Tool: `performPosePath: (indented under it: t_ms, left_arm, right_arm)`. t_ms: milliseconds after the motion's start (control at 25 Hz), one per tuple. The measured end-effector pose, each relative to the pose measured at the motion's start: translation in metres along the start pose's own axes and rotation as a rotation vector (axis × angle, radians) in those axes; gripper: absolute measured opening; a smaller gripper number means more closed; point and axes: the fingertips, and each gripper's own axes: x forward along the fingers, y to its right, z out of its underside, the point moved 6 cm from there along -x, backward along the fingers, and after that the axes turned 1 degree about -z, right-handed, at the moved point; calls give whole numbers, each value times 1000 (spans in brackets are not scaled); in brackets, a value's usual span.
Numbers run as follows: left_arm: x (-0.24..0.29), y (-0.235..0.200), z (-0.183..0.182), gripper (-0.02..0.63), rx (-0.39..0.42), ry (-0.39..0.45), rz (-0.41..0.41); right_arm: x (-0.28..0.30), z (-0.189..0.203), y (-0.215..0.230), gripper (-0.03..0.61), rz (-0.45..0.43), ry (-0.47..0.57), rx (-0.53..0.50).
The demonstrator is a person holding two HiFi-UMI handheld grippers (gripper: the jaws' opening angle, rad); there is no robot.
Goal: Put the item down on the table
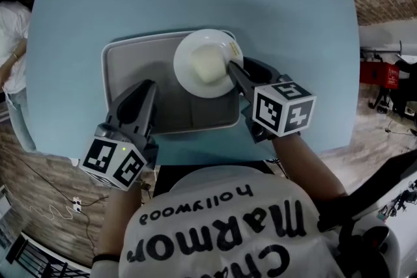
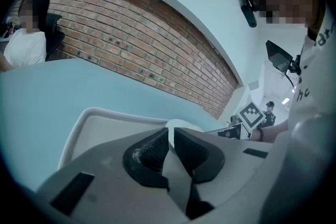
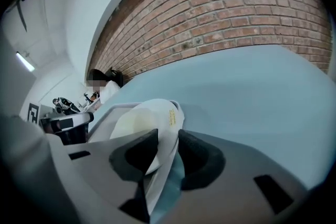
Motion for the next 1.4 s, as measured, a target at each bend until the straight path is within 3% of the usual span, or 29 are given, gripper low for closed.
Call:
performPosePath:
  t_ms: [920,1400]
  left_arm:
    - [-2,1,13,37,-18,-26,6]
    - [0,7,11,37,-1,-43,35]
  right_arm:
    - [7,-2,-1,112,-9,34,-51]
    - [11,-8,-6,120,6,-28,-136]
